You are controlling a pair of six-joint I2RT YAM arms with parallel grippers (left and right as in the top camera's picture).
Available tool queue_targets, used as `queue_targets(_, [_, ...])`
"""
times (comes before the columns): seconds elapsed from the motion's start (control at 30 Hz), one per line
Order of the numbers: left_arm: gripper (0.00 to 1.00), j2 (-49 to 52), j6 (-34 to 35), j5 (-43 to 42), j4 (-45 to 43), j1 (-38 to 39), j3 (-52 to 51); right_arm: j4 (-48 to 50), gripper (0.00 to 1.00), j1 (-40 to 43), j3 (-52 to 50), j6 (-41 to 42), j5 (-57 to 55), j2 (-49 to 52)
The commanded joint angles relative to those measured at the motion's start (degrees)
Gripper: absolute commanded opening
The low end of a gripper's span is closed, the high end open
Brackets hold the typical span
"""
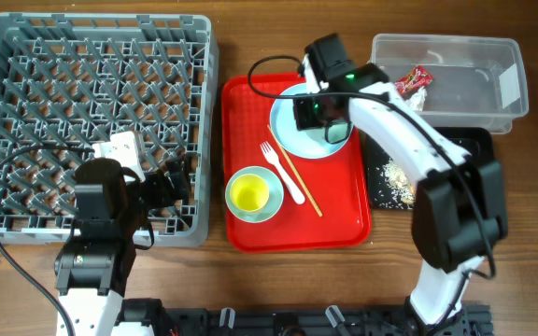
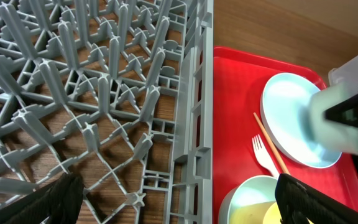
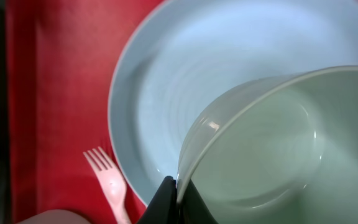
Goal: Sort waste into correct bins and load items into the dishwasher rack
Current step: 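Return the empty bowl onto the light-blue plate on the red tray, then grasp the yellow cup from the blue bowl and lift it left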
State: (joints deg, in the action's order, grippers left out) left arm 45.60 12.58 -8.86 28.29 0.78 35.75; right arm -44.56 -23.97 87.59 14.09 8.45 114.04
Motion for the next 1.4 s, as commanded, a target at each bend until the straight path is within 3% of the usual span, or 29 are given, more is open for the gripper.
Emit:
queue_targets(0.0, [1.00, 0.17, 0.28, -0.70, -0.17, -0.31, 1.11, 0.57, 0.10, -0.85, 0.90, 1.09, -1.20, 0.83])
queue_targets(0.07, [1.00, 0.17, 0.28, -0.70, -0.17, -0.31, 1.11, 0.42, 0.21, -0.94, 0.92, 1.09, -0.98, 0.31])
queue_targets(0.23, [1.00, 0.17, 0.28, -0.70, -0.17, -0.31, 1.11, -1.81, 0.35, -0.94, 0.94, 1.16, 2.12, -3.19])
queue_targets(0.5, [1.00, 0.17, 0.28, -0.70, -0.17, -0.31, 1.11, -7.56, 0.40, -1.44, 0.96, 1.49, 13.38, -14.21])
queue_targets(0.83, [1.00, 0.17, 0.28, -0.70, -0.17, -0.31, 1.11, -14.56, 0.47, -12.17, -1.42, 1.84, 10.60, -13.73])
queue_targets(1.23, [1.00, 0.17, 0.28, -0.70, -0.15, -0.31, 1.11, -11.78, 0.45, -18.18, -4.79, 12.11, 1.81, -5.49])
queue_targets(1.37, [1.00, 0.17, 0.31, -0.70, -0.15, -0.31, 1.11, -11.45, 0.25, -18.18, -4.81, 13.09, 2.01, -2.54])
